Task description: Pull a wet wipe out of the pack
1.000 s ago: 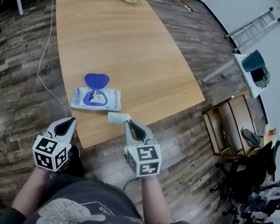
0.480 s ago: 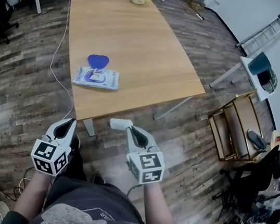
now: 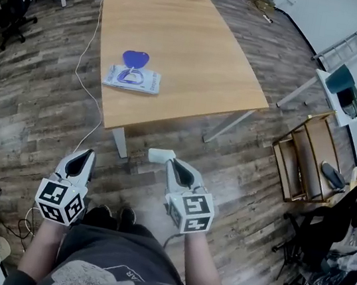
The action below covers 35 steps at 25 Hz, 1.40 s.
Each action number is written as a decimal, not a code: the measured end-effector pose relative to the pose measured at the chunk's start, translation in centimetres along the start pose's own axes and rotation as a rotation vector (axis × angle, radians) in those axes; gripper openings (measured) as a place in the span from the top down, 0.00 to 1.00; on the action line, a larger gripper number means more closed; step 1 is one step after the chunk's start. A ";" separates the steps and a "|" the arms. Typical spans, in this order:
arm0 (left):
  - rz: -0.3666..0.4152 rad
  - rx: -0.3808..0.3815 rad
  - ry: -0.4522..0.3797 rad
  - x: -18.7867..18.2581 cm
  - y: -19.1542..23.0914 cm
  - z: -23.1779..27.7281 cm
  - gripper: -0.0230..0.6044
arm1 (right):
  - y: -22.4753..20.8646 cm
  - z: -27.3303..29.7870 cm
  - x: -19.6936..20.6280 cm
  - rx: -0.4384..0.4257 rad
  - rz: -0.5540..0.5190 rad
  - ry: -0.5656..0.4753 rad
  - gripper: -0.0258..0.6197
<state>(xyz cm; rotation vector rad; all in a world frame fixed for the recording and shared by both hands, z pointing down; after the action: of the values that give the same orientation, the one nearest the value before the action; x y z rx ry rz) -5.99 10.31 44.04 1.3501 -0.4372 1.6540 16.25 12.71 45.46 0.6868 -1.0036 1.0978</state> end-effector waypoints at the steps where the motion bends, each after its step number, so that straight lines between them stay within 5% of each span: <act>1: -0.012 -0.004 0.002 0.2 0.1 -0.3 0.93 | 0.3 -0.2 0.0 -0.003 -0.003 -0.002 0.95; 35: -0.031 0.137 -0.052 3.7 0.2 -14.5 0.93 | 14.3 -9.8 1.6 0.126 -0.151 -0.005 0.96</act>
<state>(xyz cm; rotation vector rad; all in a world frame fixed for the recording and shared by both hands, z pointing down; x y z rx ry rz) -14.39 22.59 42.58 1.4965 -0.3361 1.6511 6.07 26.52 42.57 0.8542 -0.8770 1.0332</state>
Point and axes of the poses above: the fingertips, and each gripper's own axes: z forward along the fingers, y to its left, x out of its underside, the point moved 2 cm from there along -z, backward along the fingers, and after that the axes turned 3 degrees about -z, right-handed, at the moved point
